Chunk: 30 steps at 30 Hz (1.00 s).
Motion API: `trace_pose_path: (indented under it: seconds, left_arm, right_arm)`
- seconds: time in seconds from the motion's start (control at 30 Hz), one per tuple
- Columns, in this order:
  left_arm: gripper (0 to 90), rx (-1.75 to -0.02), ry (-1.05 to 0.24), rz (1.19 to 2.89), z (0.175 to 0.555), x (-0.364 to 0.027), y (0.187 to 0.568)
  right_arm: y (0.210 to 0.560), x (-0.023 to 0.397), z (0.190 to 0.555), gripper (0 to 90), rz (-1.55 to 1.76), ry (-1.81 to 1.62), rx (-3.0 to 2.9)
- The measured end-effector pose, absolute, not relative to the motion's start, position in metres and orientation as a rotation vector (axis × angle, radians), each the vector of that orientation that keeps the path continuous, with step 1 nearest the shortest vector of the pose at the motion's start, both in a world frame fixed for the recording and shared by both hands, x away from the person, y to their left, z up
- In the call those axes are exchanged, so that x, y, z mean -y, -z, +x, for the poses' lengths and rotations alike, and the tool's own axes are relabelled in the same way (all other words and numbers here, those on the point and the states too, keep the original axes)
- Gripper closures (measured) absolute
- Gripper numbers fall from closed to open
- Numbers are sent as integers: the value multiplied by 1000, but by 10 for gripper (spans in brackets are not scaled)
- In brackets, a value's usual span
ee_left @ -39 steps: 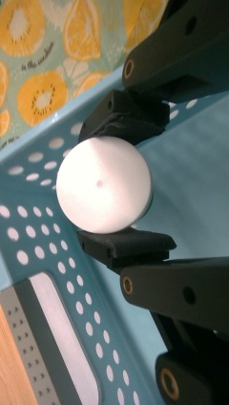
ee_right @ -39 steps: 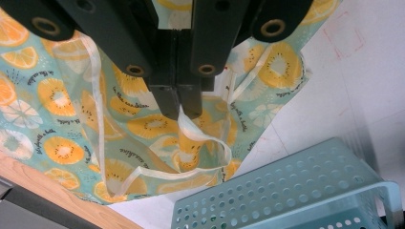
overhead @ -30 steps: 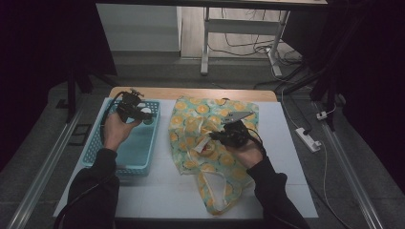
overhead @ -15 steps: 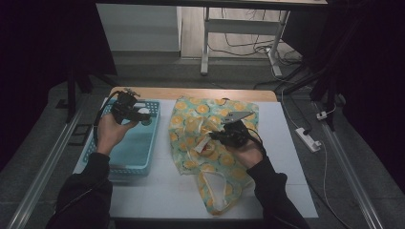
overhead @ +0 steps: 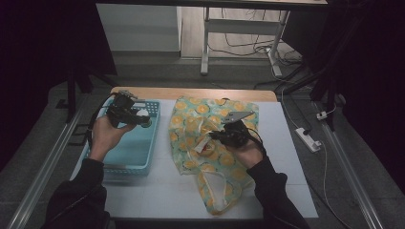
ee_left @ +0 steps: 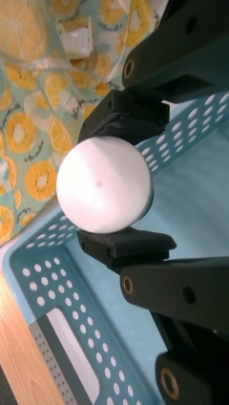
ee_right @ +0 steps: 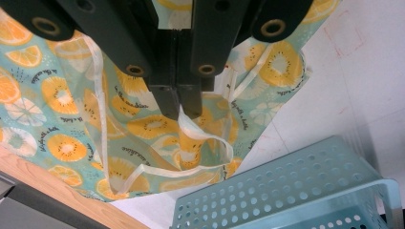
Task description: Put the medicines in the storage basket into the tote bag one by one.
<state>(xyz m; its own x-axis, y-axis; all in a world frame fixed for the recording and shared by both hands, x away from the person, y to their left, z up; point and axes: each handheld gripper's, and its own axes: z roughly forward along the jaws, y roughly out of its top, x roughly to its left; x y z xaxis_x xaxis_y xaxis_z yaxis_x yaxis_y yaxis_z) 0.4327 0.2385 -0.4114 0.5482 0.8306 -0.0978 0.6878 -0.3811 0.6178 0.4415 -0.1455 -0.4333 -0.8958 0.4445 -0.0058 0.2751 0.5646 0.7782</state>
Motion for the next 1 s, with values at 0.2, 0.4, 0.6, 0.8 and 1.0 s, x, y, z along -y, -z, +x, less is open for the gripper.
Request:
trace_pose_path:
  seconds: [0.2,0.4,0.6,0.8,1.0]
  left_arm:
    - [504,-1167,-295,2167,421,-232,405]
    - [504,-1114,-277,2174,411,-222,403]
    - [504,-1063,-253,2179,401,-212,404]
    - [504,-1009,-237,2189,393,-198,405]
    - [504,-955,-215,2206,388,-179,408]
  right_arm:
    - [434,145,442,900,608,-1239,-2598]
    - [434,146,442,900,608,-1240,-2593]
    - [433,146,442,900,614,-1242,-2588]
    - [433,147,443,900,617,-1242,-2589]
    - [432,147,443,900,617,-1242,-2586]
